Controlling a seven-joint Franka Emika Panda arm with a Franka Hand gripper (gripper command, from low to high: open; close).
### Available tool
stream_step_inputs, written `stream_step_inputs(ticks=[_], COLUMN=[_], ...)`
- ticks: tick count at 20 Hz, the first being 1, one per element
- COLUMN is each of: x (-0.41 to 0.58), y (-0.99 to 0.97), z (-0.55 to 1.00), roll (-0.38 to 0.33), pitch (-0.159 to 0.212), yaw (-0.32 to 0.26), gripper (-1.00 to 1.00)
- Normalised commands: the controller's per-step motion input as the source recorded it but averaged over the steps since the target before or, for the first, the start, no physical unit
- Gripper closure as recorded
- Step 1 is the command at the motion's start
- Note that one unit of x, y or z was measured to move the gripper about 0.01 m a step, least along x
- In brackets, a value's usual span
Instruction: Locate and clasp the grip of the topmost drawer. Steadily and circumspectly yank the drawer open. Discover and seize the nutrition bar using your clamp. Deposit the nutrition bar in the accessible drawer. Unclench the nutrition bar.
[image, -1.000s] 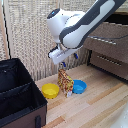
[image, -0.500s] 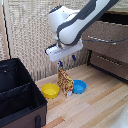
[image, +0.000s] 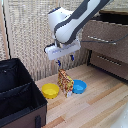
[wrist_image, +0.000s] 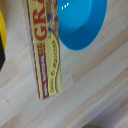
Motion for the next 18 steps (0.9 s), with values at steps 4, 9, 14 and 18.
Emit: stream_step_inputs(ticks=[4, 9, 14, 18], x=[0.087, -0.051, -0.321, -0.089], y=[-0.37, -0.06, 0.32, 0.16], z=[-0.33, -0.75, -0.65, -0.32], roll=[0.160, 0.072, 0.051, 0.010], pitch=[0.071, 0.015, 0.011, 0.004], yaw=[-0.063, -0.049, 0.000, -0.001], gripper=[-1.00, -1.00, -1.00, -1.00])
